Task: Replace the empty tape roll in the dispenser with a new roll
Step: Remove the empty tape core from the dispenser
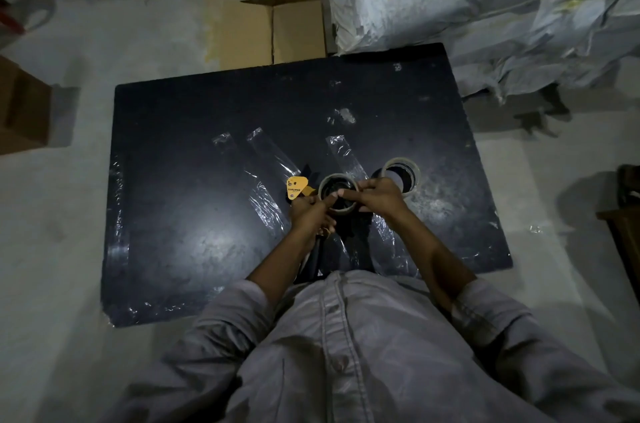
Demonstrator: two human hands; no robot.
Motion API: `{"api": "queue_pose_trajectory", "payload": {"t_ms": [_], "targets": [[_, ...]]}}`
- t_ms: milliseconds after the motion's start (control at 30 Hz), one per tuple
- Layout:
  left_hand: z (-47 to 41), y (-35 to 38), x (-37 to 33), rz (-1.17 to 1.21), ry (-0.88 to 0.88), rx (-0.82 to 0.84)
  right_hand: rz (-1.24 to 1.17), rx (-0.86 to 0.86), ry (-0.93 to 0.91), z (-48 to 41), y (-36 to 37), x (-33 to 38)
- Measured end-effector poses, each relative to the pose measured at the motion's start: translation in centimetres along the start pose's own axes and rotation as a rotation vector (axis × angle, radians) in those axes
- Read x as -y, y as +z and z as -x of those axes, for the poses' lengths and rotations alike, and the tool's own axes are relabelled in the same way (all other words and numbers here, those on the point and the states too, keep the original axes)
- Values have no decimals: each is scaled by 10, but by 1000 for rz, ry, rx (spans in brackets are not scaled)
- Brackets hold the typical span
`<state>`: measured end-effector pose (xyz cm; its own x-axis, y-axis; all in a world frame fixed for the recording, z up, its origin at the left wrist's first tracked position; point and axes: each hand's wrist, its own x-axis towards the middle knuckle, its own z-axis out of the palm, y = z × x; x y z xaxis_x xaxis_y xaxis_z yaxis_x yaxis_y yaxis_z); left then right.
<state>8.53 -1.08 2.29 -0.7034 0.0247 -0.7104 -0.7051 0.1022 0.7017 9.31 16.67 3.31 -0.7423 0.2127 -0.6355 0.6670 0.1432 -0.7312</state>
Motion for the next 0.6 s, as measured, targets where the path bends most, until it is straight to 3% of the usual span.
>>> {"api": "queue_pose_trajectory", "payload": {"t_ms": [600], "targets": [[11,-4,3,7,-41,-91,114,-124,48,2,8,4]]}}
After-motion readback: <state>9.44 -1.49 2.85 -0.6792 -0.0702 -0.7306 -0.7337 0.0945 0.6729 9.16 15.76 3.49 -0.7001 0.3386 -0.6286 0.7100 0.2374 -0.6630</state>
